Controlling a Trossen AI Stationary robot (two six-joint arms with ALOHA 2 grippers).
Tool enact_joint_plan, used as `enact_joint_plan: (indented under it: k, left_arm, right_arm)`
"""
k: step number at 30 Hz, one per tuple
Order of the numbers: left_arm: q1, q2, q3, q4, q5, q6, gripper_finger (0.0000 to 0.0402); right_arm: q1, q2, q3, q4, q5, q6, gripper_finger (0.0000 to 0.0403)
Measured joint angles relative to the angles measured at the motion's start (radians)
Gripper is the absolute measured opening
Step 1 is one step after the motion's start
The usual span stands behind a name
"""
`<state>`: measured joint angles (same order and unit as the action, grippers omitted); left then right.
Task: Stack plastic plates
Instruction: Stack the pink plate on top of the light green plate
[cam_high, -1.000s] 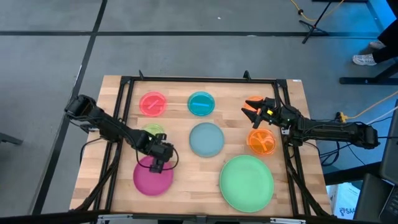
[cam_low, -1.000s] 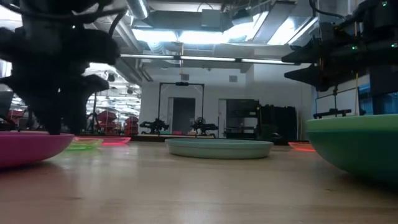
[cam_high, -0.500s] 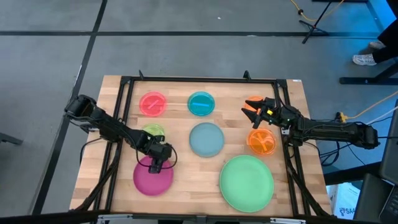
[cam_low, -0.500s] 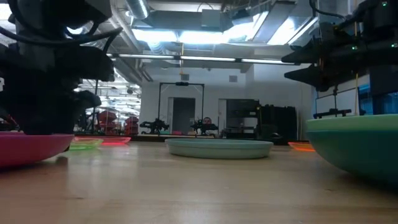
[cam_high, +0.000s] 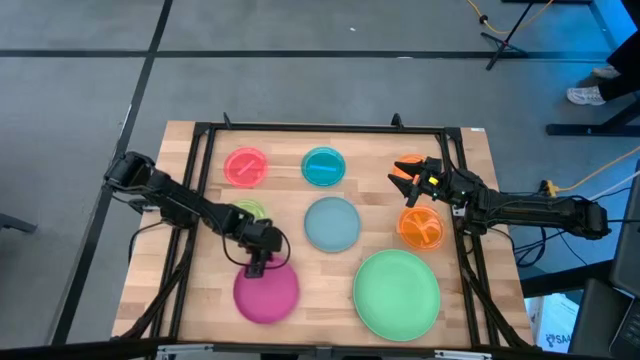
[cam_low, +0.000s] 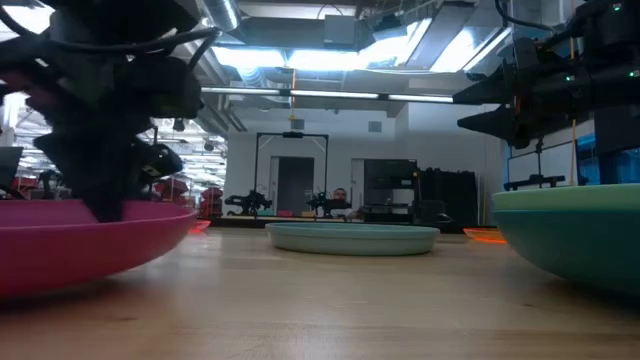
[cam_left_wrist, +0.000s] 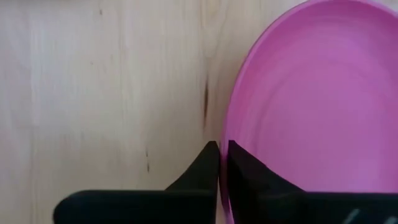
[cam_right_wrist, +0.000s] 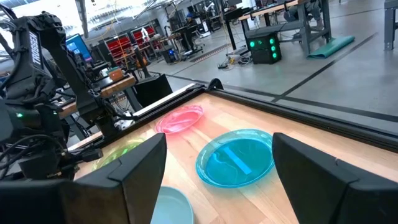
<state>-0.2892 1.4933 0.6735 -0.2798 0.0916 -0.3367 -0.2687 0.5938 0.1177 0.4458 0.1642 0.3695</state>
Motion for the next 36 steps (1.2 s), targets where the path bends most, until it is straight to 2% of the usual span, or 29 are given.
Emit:
enact_joint_plan:
  k: [6, 11, 13, 19, 24, 27, 36]
  left_arm:
    - [0.025, 0.000, 0.063, 0.012, -0.011, 0.008, 0.0009]
    - [0.043, 0.002, 0.155, 0.037, -0.130, 0.030, 0.0008]
    - [0.045, 0.002, 0.167, 0.113, -0.157, 0.058, 0.0011]
    - [0.060, 0.033, 0.171, 0.490, -0.194, 0.114, 0.0012]
    - [0.076, 0.149, 0.174, 0.792, -0.186, 0.190, 0.0012]
    - [0.091, 0.231, 0.216, 0.899, -0.184, 0.194, 0.0012]
    - [0.106, 0.517, 0.517, 0.918, -0.178, 0.217, 0.0013]
  right_arm:
    - [0.000, 0.000, 0.000, 0.001, 0.004, 0.000, 0.0282]
    - [0.000, 0.000, 0.000, 0.001, 0.007, 0.000, 0.0282]
    - [0.000, 0.000, 0.000, 0.002, 0.004, 0.000, 0.0282]
    - [0.000, 0.000, 0.000, 0.029, 0.000, 0.007, 0.0282]
    - [0.000, 0.000, 0.000, 0.034, 0.000, 0.024, 0.0282]
    - [0.000, 0.000, 0.000, 0.035, 0.000, 0.024, 0.0282]
    - [0.000, 0.000, 0.000, 0.040, 0.000, 0.026, 0.0282]
